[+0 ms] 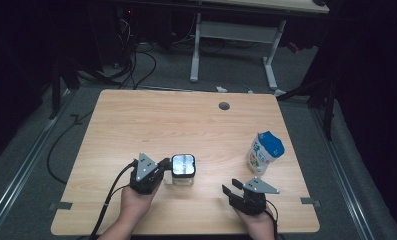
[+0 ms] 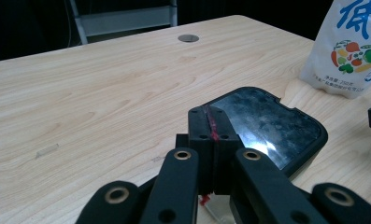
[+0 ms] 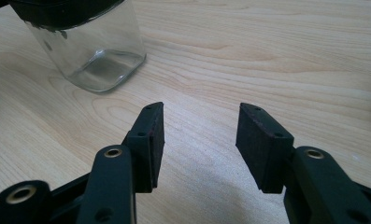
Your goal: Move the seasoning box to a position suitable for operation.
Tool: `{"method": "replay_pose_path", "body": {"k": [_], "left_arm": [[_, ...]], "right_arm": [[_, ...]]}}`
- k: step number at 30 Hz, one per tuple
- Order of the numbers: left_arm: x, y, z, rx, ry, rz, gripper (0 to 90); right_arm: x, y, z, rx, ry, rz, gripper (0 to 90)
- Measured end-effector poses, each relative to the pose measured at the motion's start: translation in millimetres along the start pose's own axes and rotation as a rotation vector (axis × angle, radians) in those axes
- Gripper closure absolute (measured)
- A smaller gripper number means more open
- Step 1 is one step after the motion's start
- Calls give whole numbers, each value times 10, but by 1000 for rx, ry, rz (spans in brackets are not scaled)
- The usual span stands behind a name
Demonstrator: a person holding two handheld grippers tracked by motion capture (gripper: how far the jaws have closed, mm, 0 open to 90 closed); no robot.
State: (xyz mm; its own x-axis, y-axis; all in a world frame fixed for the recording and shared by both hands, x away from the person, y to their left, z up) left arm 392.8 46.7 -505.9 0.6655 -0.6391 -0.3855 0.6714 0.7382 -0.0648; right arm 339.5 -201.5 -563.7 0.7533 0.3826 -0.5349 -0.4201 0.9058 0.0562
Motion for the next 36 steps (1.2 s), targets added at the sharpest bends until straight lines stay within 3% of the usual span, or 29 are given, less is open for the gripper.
{"method": "replay_pose_path", "body": {"k": [15,36], "left_arm": [[12,-18,-31,29,4,16,899],[10,21,-28,32,8,36,895]], "right_arm": [[-2,1,2,1,0,2,520],[2,6,3,4,-3,8,519]]}}
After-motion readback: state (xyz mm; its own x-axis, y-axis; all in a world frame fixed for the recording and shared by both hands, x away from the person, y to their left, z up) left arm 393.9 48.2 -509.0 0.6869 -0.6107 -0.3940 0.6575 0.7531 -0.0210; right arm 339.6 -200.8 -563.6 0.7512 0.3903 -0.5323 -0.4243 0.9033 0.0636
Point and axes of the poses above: each handheld gripper's, and its own axes: x roughly forward along the jaws, z roughly out of its top, y roughly to its left, the point moved 8 cm from there along x, roughly forward along the jaws, and after that the axes turned 5 degrees about -z, right-handed, at the moved point
